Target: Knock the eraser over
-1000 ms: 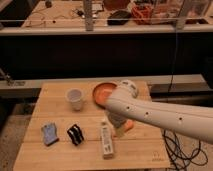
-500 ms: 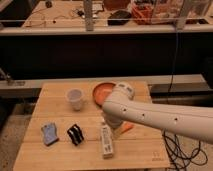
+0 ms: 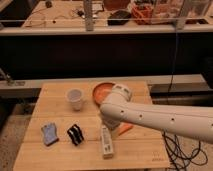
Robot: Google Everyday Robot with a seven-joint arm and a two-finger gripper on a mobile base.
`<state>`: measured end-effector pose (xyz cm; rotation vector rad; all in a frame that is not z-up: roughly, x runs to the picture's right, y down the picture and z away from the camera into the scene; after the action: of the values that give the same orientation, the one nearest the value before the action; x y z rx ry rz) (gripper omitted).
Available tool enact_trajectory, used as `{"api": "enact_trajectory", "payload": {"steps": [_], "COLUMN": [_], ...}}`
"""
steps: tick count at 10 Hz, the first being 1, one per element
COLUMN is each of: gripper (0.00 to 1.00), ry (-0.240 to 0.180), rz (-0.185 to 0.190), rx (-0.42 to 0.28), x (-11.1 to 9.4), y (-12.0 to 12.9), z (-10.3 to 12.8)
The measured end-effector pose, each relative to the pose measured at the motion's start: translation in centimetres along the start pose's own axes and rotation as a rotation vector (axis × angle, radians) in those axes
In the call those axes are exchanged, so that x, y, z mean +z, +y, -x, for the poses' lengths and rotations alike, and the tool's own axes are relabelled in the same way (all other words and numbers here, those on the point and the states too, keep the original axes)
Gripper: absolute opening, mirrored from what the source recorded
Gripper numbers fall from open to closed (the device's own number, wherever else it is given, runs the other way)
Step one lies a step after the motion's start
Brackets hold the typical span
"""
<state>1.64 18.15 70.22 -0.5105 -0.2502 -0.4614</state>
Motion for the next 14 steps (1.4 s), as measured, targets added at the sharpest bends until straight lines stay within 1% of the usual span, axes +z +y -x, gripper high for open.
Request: {"api": "enact_trajectory", "payload": {"steps": [1,4,5,6,7,14], "gripper": [0.62,0.33,0.2,0.1,0.04,0.03], "ry": [-0.002,-0.01,-0.016,-0.022,-0.027,-0.061], "rz": [-0.001,-0.003,-0.004,-0.005,-0.003,0.006], "rx": [-0.004,-0.019,-0.031,-0.037,-0.048,-0.113], "x": [0.1,0.5,0.8,1.1,1.4,3.1], "y": [0.0,-0.2,-0.4,-0.3,-0.1,-0.6], "z": [0.2,0.8,1.4,1.7,1.9,4.6]}}
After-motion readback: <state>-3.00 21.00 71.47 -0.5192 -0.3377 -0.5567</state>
